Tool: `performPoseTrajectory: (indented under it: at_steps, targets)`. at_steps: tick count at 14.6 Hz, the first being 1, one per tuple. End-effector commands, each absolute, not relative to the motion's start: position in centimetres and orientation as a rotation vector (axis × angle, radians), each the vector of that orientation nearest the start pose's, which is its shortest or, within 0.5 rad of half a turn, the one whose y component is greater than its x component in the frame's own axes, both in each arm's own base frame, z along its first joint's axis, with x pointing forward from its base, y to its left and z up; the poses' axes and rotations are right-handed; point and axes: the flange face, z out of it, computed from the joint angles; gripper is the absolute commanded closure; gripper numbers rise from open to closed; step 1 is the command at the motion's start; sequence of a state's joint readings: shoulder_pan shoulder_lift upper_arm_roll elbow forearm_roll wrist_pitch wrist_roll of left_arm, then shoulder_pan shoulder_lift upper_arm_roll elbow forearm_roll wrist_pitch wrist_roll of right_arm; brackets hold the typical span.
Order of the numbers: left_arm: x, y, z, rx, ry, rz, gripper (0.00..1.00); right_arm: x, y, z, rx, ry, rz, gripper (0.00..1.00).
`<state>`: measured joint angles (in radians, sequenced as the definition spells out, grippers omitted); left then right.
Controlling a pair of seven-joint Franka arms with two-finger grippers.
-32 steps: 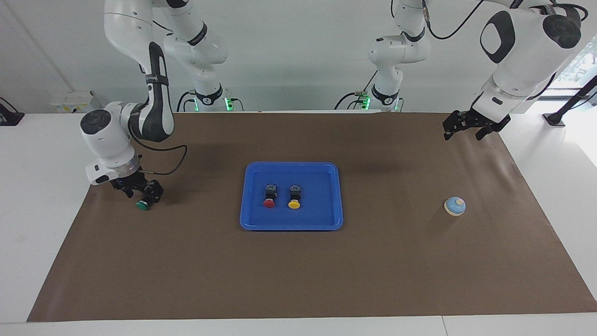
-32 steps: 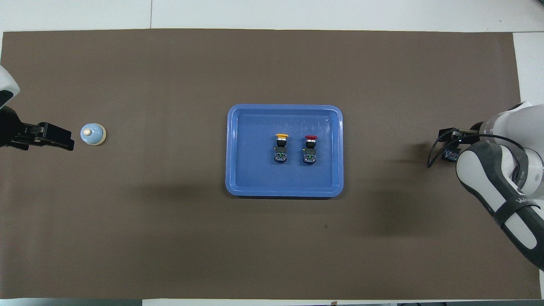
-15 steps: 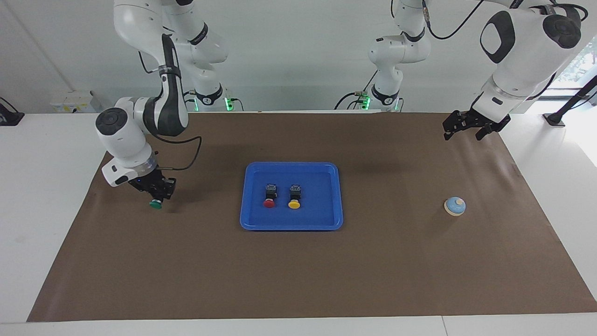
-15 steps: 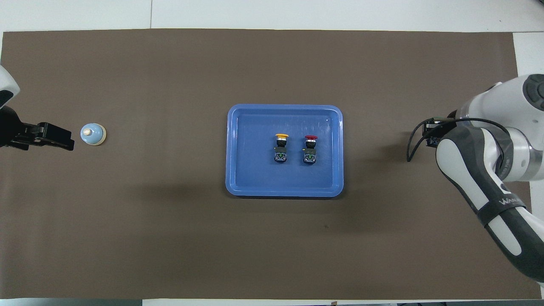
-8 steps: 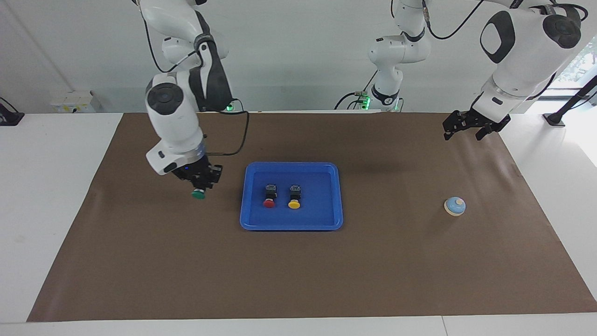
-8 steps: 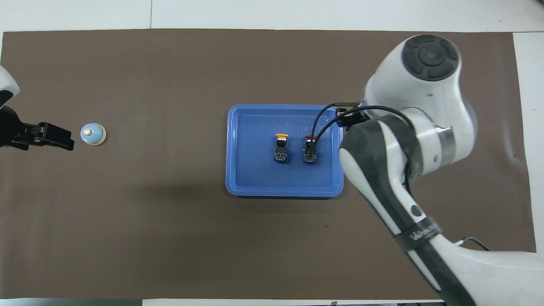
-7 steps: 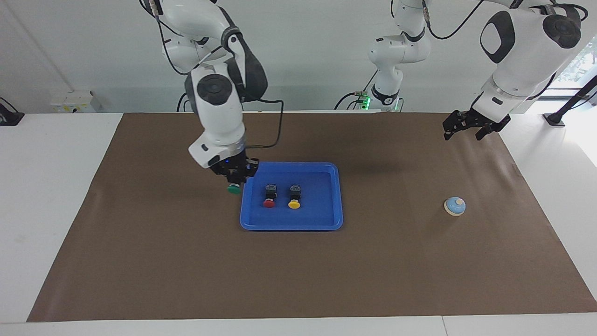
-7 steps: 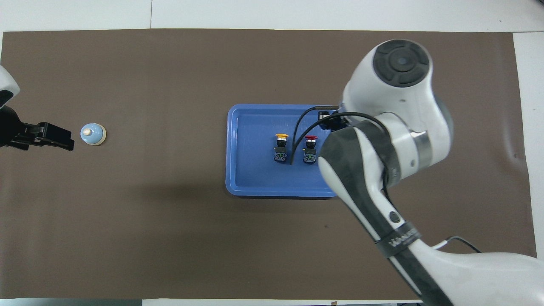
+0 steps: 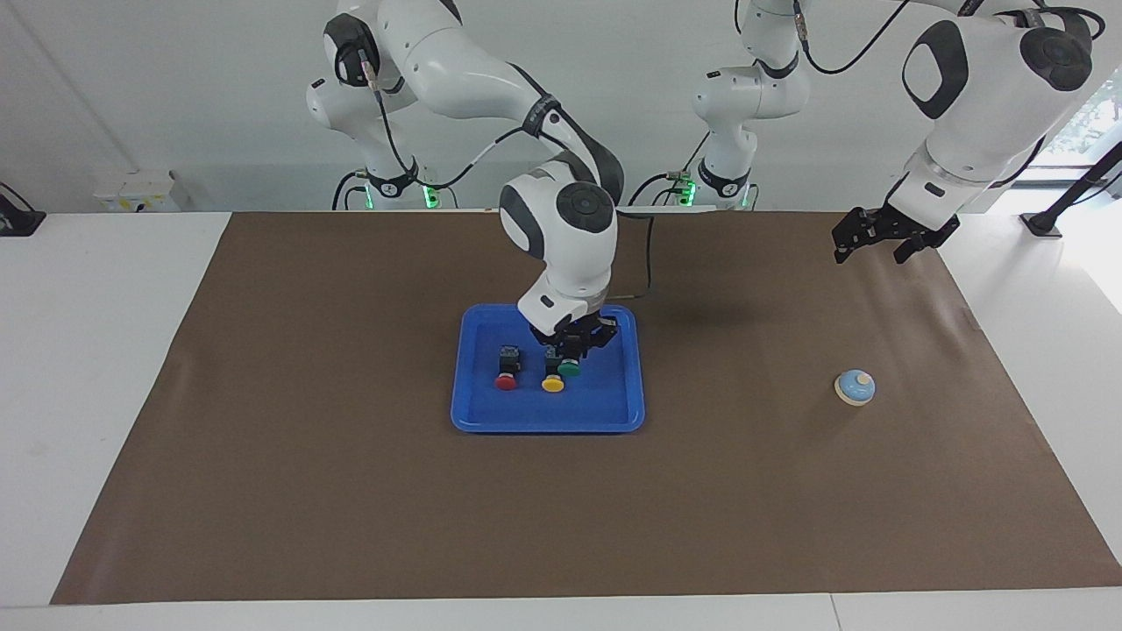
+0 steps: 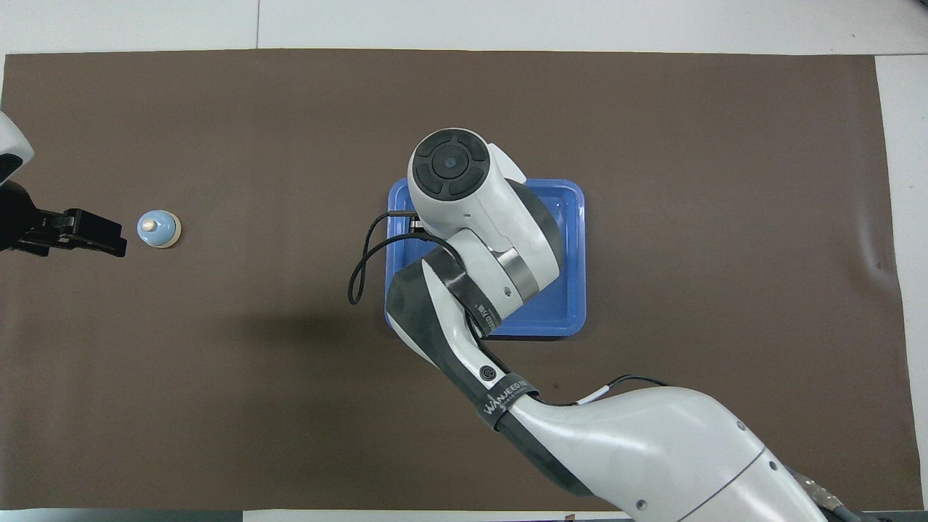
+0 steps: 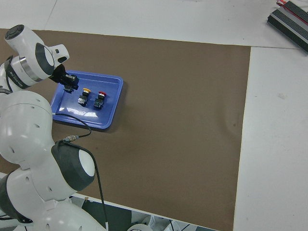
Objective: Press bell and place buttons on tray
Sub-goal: 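Place the green button in the tray beside the yellow one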
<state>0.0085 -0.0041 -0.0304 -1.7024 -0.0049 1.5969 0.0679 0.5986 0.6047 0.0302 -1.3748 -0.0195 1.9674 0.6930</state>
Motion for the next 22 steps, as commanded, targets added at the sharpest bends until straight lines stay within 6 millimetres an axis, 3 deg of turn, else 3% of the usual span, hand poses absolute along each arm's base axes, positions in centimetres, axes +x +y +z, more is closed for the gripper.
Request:
performPoseTrajectory:
  at_steps: [1, 4, 6, 7, 8, 11, 13, 15, 17, 19, 22]
  targets:
    - [54.5, -1.0, 57.2, -3.136, 0.145, 0.133, 0.00, 58.3, 44.2, 33.5, -3.108, 0.106, -0.024, 1.00]
    - [54.5, -0.9, 57.2, -3.136, 0.142, 0.133, 0.00, 56.0, 45.3, 29.5, -3.096, 0.097, -0.046, 1.00]
    - [54.5, -0.9, 57.2, -3.136, 0.142, 0.130, 0.00, 56.0, 45.1, 29.5, -3.098, 0.110, -0.039, 1.00]
    - [54.5, -1.0, 57.2, -3.136, 0.145, 0.130, 0.00, 56.2, 45.0, 29.9, -3.093, 0.144, -0.043, 0.36]
    - [54.5, -1.0, 57.2, -3.136, 0.145, 0.130, 0.00, 56.3, 44.8, 30.5, -3.088, 0.173, -0.045, 0.00]
    - [54.5, -0.9, 57.2, -3.136, 0.142, 0.133, 0.00, 57.7, 41.5, 35.4, -3.089, 0.275, -0.007, 0.00]
    - [54.5, -1.0, 57.2, -3.136, 0.145, 0.133, 0.00, 59.5, 36.5, 40.4, -3.067, 0.391, -0.003, 0.00]
    - [54.5, -1.0, 57.2, -3.136, 0.145, 0.133, 0.00, 61.2, 29.7, 45.0, -3.066, 0.457, 0.004, 0.00]
    - [54.5, -0.9, 57.2, -3.136, 0.142, 0.133, 0.00, 62.0, 23.2, 48.7, -3.089, 0.341, 0.031, 0.00]
    - [54.5, -1.0, 57.2, -3.136, 0.145, 0.133, 0.00, 62.5, 15.9, 50.6, -3.108, 0.226, 0.100, 0.00]
    - [54.5, -0.9, 57.2, -3.136, 0.142, 0.130, 0.00, 62.4, 9.4, 52.5, -3.066, 0.183, 0.140, 0.00]
